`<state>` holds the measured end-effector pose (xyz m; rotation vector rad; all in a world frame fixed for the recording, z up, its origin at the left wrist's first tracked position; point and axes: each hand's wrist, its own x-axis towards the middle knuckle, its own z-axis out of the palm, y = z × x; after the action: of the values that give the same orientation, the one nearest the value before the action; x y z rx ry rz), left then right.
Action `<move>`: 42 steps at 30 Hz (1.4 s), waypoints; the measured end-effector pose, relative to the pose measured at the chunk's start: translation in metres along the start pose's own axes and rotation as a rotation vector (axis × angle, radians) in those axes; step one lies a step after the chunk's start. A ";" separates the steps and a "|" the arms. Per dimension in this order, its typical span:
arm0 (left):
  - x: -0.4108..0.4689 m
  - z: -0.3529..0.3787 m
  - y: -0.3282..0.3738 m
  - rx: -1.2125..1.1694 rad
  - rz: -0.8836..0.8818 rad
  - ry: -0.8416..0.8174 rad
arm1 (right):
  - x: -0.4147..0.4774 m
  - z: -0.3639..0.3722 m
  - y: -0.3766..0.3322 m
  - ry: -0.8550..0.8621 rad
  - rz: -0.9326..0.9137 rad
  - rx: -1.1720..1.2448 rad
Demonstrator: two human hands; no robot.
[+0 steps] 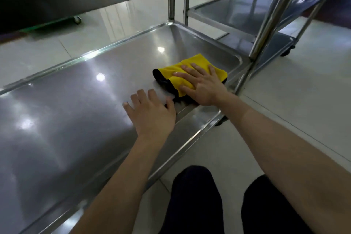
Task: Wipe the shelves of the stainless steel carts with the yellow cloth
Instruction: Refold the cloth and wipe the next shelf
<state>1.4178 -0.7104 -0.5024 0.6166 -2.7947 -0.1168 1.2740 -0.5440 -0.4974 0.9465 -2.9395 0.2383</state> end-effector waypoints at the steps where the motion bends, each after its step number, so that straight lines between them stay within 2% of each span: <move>1: 0.000 -0.002 0.001 -0.008 -0.002 -0.008 | 0.000 -0.001 0.000 -0.001 0.000 -0.004; 14: -0.005 -0.009 -0.006 0.068 0.038 -0.013 | 0.000 -0.007 0.002 -0.110 -0.027 -0.007; 19: -0.003 -0.007 -0.010 0.054 0.041 0.033 | 0.015 -0.019 0.054 -0.202 -0.104 0.022; 23: -0.002 -0.005 -0.011 0.045 0.034 0.053 | 0.041 -0.022 0.099 -0.239 -0.110 0.018; 30: 0.002 -0.012 -0.007 0.058 -0.047 -0.011 | 0.138 -0.016 0.120 -0.274 -0.147 0.016; 36: 0.005 -0.016 0.003 0.067 -0.085 -0.011 | 0.230 -0.008 0.068 -0.294 -0.120 0.010; 39: 0.012 -0.017 0.004 0.056 -0.109 -0.015 | 0.246 -0.002 0.010 -0.324 -0.206 0.024; 42: 0.017 -0.019 0.002 0.039 -0.131 -0.011 | 0.225 0.006 -0.037 -0.323 -0.333 0.008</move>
<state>1.4076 -0.7162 -0.4801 0.8104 -2.7715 -0.0916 1.1133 -0.7041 -0.4779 1.5869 -2.9831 0.0884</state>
